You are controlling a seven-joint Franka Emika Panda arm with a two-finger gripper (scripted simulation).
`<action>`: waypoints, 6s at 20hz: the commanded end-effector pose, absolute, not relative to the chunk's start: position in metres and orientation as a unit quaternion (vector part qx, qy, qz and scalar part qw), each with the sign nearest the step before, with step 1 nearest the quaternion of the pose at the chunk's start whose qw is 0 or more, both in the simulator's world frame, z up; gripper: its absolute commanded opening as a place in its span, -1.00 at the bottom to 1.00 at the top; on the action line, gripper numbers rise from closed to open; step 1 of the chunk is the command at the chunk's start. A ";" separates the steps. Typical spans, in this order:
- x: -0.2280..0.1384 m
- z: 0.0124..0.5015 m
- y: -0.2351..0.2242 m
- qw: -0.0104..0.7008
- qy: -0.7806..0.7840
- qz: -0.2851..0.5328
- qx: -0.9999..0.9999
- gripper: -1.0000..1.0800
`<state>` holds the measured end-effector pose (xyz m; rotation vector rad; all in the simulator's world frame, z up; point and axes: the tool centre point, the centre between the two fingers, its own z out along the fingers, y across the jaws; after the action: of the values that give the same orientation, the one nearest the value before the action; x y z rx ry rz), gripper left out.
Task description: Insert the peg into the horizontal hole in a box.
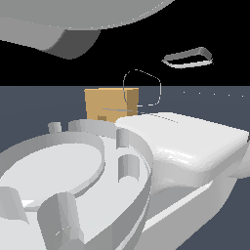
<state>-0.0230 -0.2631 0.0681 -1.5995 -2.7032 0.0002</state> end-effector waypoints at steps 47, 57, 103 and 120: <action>-0.046 0.021 -0.239 0.000 -0.840 0.000 -0.543 -1.00; -0.089 0.029 -0.184 0.000 -0.791 0.000 -0.612 -1.00; -0.141 0.055 0.046 0.000 -0.582 0.000 -0.813 -1.00; -0.137 0.055 0.055 0.000 -0.582 0.000 -0.813 -1.00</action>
<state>-0.1388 0.0506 0.0540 -2.5546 -1.8260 0.0027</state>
